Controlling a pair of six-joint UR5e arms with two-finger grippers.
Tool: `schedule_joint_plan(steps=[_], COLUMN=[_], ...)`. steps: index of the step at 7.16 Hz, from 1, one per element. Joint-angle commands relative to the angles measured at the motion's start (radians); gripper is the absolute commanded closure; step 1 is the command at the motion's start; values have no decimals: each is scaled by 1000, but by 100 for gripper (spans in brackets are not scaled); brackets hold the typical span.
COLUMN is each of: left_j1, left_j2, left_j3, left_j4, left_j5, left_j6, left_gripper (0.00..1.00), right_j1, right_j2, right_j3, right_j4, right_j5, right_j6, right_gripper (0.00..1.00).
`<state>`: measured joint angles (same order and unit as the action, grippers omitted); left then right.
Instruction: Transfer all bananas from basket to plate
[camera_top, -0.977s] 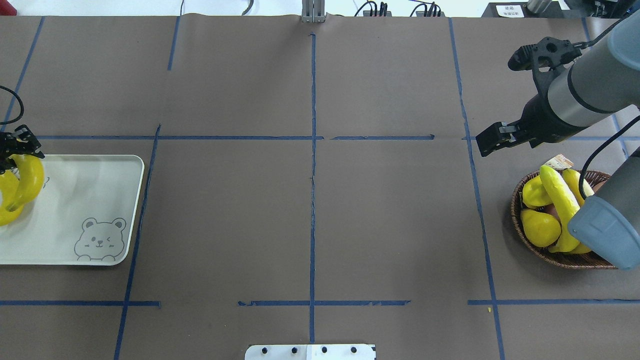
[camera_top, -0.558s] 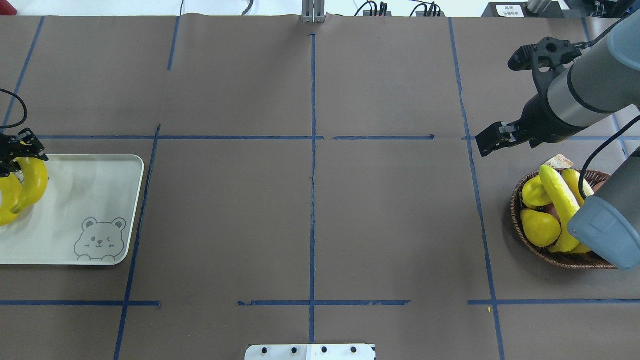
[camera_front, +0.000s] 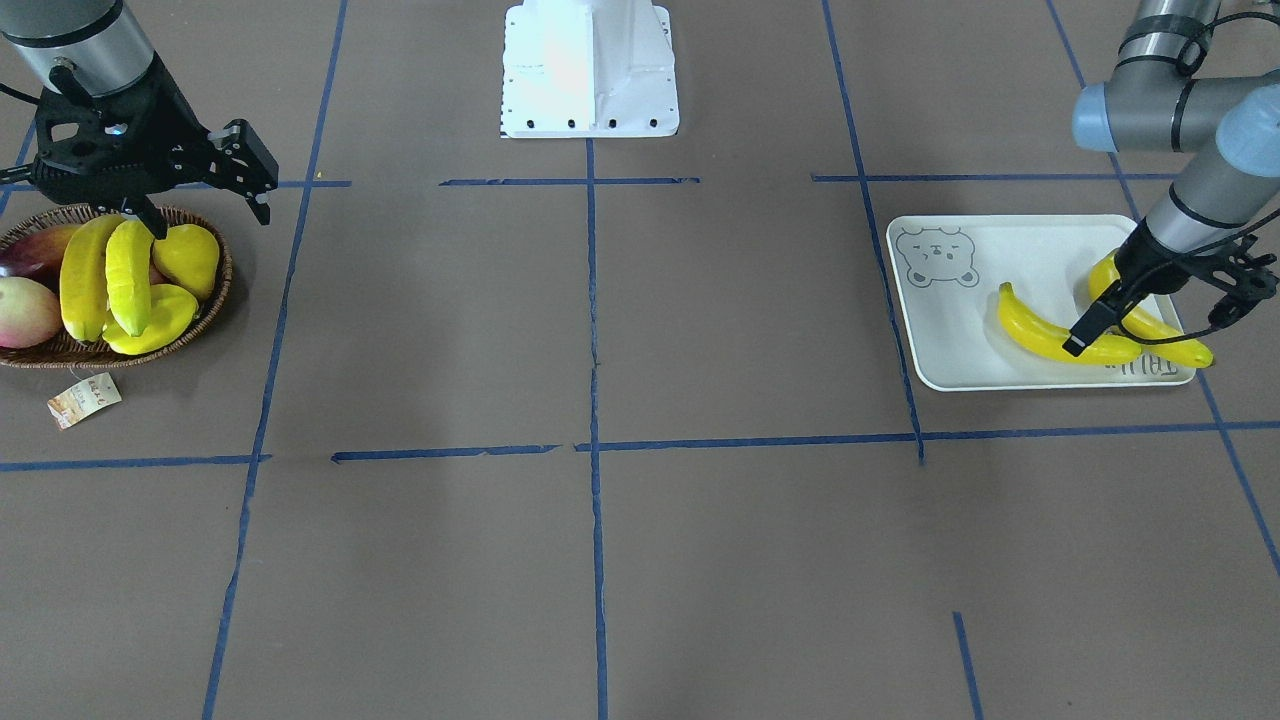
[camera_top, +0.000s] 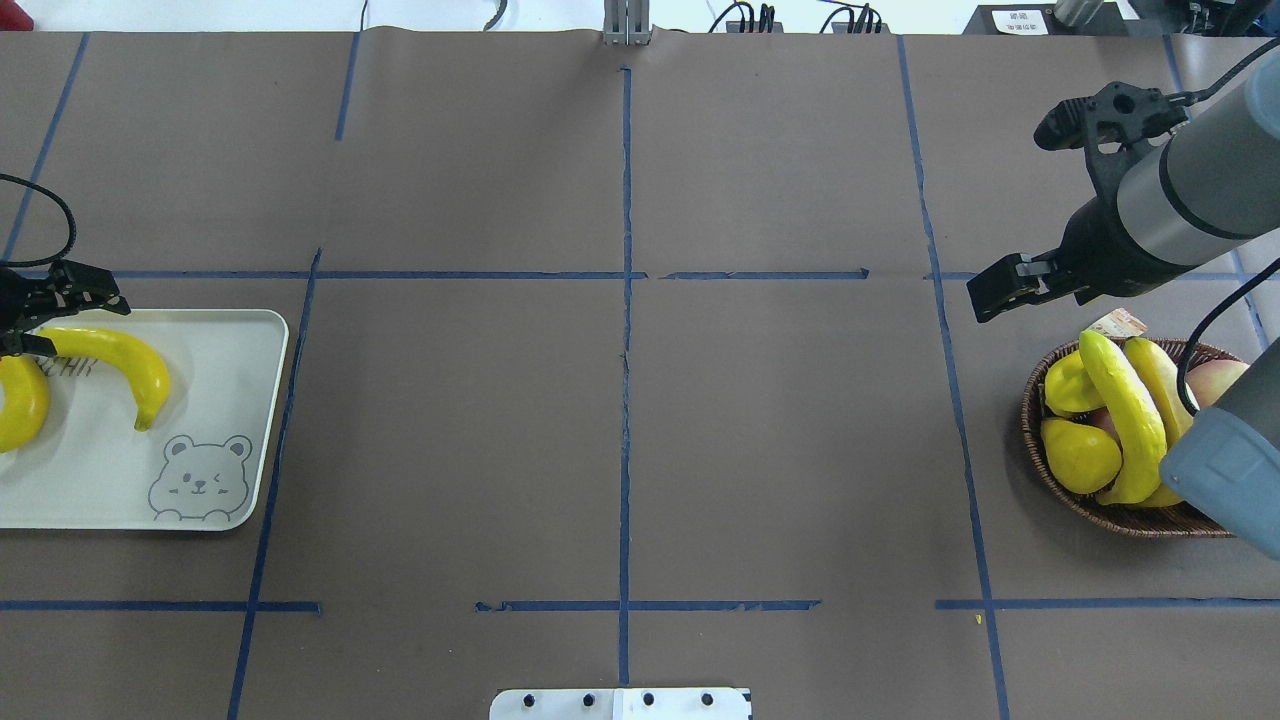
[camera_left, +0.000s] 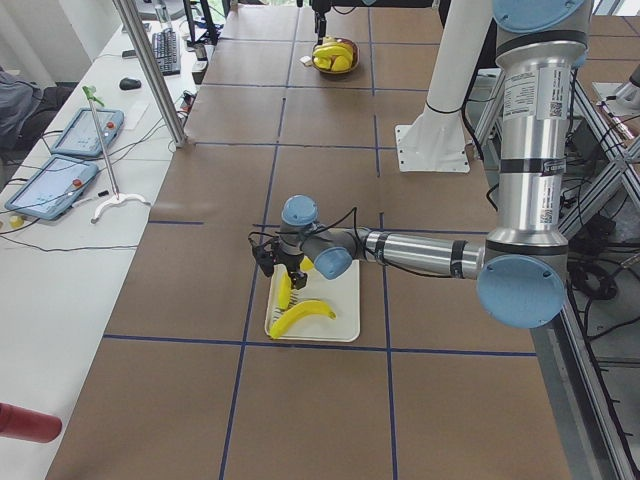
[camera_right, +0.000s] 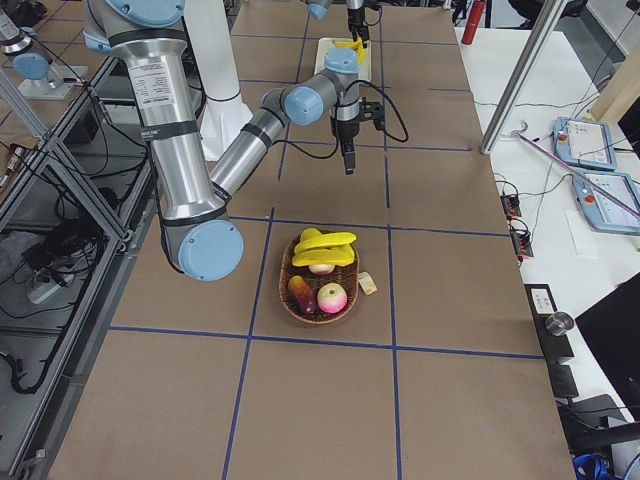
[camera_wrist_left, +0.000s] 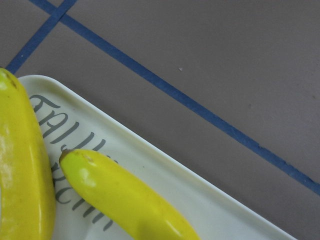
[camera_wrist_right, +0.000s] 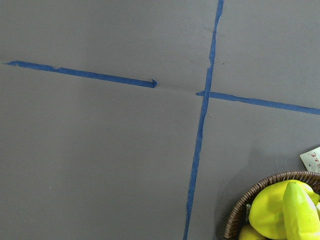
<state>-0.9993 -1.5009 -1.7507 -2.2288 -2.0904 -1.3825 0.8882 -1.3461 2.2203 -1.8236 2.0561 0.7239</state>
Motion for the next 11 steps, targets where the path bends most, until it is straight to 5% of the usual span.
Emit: schedule_joint_plan(steps=[1, 3, 5, 7, 8, 11], left_j1=[14, 74, 120, 134, 137, 142], left_j2=[-48, -161, -183, -185, -183, -182], left_j3=[-136, -150, -153, -148, -148, -145], left_j4=[8, 1, 0, 3, 3, 3], left_j5=[-2, -7, -2, -2, -2, 0], left_j6=[-1, -39, -43, -43, -43, -44], left_gripper=[0, 0, 0, 0, 0, 0], right_j1=[0, 0, 0, -3, -3, 0], right_j2=[-91, -280, -387, -467, -475, -640], right_j3=[33, 29, 12, -74, -103, -103], right_j4=[50, 307, 374, 636, 703, 812], right_j5=[-1, 2, -22, -30, -24, -25], right_j6=[-3, 6, 9, 70, 113, 100], right_gripper=[0, 0, 0, 9, 18, 18])
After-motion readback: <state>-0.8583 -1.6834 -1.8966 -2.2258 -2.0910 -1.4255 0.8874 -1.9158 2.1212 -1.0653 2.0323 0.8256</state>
